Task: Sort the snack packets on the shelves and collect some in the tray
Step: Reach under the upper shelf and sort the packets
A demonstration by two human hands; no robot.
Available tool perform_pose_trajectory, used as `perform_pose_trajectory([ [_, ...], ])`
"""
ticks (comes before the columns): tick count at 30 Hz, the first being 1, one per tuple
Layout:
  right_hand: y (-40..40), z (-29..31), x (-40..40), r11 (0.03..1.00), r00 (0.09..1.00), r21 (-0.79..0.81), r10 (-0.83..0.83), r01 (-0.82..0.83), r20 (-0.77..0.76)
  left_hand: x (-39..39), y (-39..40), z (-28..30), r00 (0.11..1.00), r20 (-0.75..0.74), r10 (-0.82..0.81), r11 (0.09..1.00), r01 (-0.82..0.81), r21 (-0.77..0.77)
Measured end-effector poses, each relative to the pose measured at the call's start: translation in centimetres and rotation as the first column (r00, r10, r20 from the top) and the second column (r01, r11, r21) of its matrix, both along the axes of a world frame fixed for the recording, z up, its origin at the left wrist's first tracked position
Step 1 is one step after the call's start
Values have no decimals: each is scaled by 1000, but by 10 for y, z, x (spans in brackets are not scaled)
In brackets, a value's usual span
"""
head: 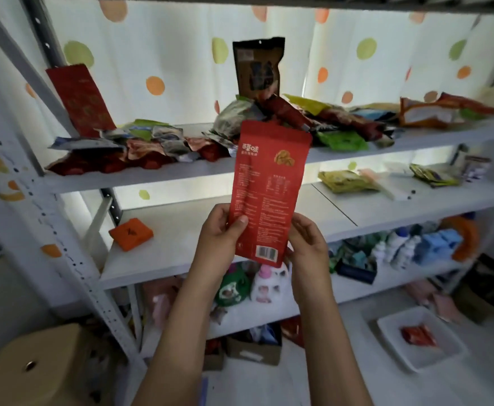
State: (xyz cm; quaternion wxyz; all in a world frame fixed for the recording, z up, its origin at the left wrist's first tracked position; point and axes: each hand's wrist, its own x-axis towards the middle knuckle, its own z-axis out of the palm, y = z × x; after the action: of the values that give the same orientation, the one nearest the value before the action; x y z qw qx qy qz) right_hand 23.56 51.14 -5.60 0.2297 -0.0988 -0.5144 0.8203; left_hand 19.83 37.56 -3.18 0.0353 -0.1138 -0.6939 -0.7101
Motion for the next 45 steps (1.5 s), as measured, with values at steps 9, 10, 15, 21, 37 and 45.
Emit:
perform_pose_trajectory([
  [9,34,-44,65,904,988,400,-141,152,-56,34,35,-57,992,109,-62,988,77,-136],
  [10,38,-46,71,886,989,438,-138,148,-55,38,39,-58,992,102,-67,983,83,-164],
  [15,47,-53,90,860,995,501,-103,95,-12,56,53,-65,995,72,-68,962,85,-261],
  [21,51,-66,101,880,991,471,-112,68,67,67,59,-79,995,86,47,970,-25,-242],
  [37,59,-77,116,971,973,222,-131,88,189,83,62,-66,936,191,-296,932,326,-155],
  [45,57,-58,120,1000,991,-9,29,-28,130,96,90,-73,859,271,-435,900,424,100],
])
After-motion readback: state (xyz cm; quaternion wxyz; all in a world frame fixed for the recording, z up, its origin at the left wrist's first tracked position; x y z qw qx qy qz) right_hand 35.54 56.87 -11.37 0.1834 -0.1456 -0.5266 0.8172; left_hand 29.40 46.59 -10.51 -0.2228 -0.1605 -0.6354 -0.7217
